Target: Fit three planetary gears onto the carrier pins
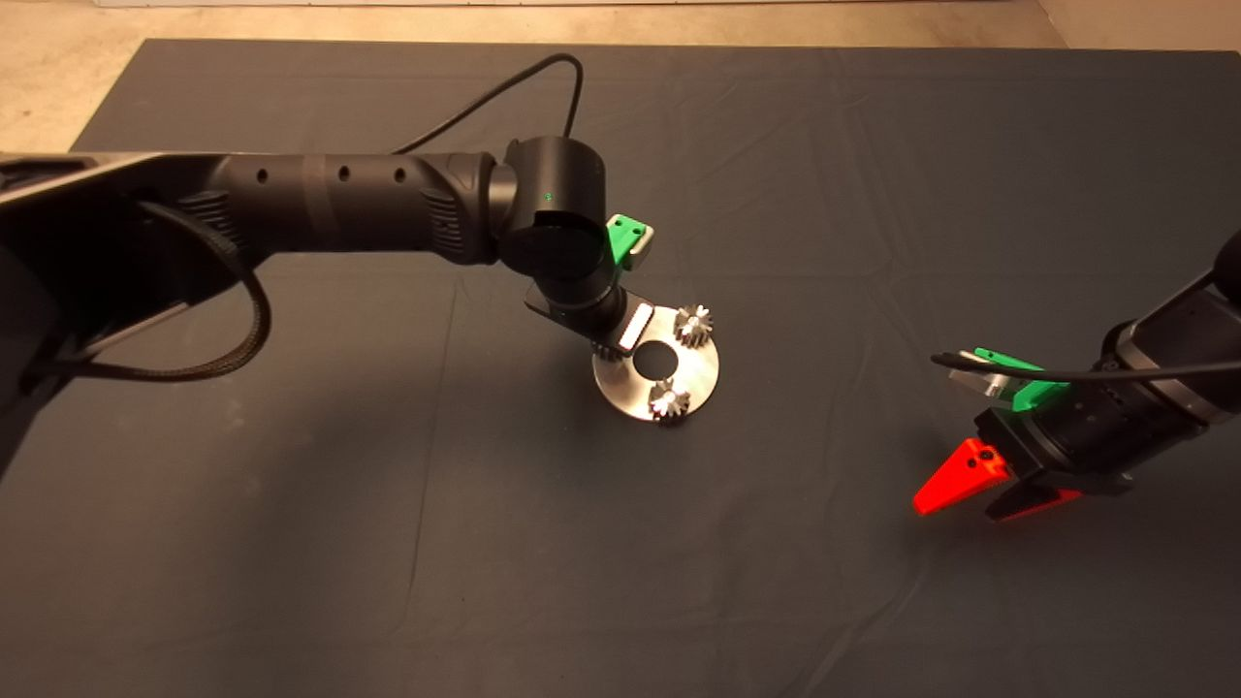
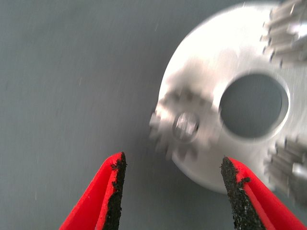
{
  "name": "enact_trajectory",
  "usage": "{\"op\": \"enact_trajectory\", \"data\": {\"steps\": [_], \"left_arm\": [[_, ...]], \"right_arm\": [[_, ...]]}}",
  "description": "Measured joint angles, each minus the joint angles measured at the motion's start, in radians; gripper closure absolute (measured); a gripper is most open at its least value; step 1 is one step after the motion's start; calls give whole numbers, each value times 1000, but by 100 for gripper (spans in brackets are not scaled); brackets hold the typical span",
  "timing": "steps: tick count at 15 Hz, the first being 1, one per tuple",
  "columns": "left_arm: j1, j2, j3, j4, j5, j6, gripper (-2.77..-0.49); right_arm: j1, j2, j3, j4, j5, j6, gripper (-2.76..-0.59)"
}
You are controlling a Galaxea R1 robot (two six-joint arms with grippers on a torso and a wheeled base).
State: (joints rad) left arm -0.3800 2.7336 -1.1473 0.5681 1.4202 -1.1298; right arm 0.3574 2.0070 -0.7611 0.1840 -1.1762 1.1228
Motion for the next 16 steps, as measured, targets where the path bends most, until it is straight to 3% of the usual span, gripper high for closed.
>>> {"op": "enact_trajectory", "data": {"steps": [2, 4, 5, 6, 8, 9, 10, 12, 13, 14, 15, 16], "left_arm": [[0, -126, 140, 0, 4, -49, -132], [-2, -294, 308, 0, 62, -123, -132], [-6, -369, 403, 0, 91, -172, -132], [-9, -424, 500, 0, 107, -233, -132], [-9, -507, 652, -3, 105, -385, -132], [-9, -547, 698, -3, 103, -459, -132], [-9, -585, 732, -4, 105, -518, -132], [-9, -614, 774, -21, 107, -585, -132], [-9, -610, 784, -29, 106, -606, -132], [-9, -599, 787, -36, 107, -628, -132], [-9, -571, 788, -44, 107, -651, -132], [-8, -520, 789, -49, 109, -694, -132]], "right_arm": [[0, 5, 0, 0, -1, -8, -233], [0, 48, 0, 0, -6, -8, -233], [0, 87, 0, -2, -6, -7, -233], [0, 142, 0, -3, -6, -7, -233], [0, 205, 16, -19, -10, 8, -233], [0, 212, 26, -49, -42, 39, -233], [0, 220, 39, -109, -96, 90, -233], [0, 257, 79, -231, -227, 233, -233], [2, 291, 117, -291, -291, 338, -233], [2, 314, 156, -330, -325, 413, -233], [0, 317, 205, -370, -343, 476, -233], [1, 312, 255, -395, -349, 517, -233]]}}
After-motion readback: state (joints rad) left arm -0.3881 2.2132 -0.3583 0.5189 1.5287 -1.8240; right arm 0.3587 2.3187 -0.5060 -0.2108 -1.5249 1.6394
